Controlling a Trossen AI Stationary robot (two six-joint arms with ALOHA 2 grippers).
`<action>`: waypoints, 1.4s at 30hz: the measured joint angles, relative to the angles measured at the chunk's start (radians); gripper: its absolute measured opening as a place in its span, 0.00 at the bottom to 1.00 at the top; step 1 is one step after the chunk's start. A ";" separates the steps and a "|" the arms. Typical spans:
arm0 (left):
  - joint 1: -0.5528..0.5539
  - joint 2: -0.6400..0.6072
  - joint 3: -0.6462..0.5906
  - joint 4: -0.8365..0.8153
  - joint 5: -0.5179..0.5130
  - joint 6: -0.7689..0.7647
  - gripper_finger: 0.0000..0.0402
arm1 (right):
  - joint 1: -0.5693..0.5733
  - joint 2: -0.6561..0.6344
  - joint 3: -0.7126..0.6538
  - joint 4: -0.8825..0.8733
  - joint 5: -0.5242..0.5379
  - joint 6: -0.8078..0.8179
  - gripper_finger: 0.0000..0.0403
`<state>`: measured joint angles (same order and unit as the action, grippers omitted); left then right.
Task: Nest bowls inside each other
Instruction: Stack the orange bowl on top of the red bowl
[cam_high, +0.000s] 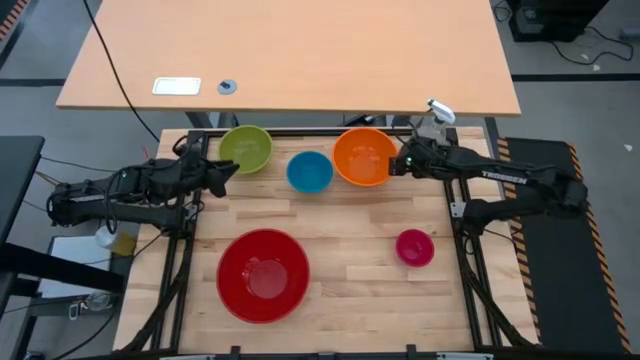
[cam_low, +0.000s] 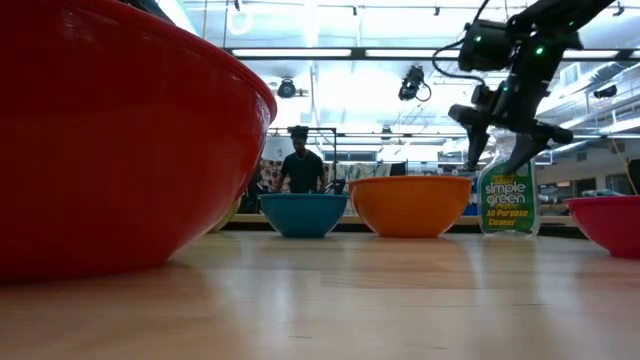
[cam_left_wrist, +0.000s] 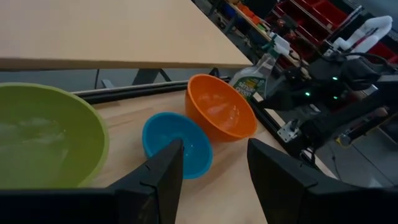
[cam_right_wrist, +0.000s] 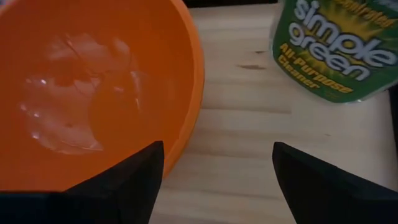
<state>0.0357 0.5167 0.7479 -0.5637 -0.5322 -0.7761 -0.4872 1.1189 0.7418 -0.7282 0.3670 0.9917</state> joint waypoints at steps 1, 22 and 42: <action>0.000 0.000 0.000 -0.001 0.006 -0.003 0.45 | -0.001 0.013 0.000 0.003 -0.001 -0.005 0.76; 0.000 0.000 0.000 -0.009 0.015 -0.025 0.45 | -0.060 0.111 0.000 0.118 -0.107 -0.109 0.75; 0.000 0.000 -0.001 -0.009 0.011 -0.025 0.45 | -0.114 0.319 0.000 0.264 -0.164 -0.104 0.37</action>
<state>0.0360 0.5171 0.7471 -0.5728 -0.5209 -0.8013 -0.6010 1.4380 0.7422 -0.4641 0.2028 0.8873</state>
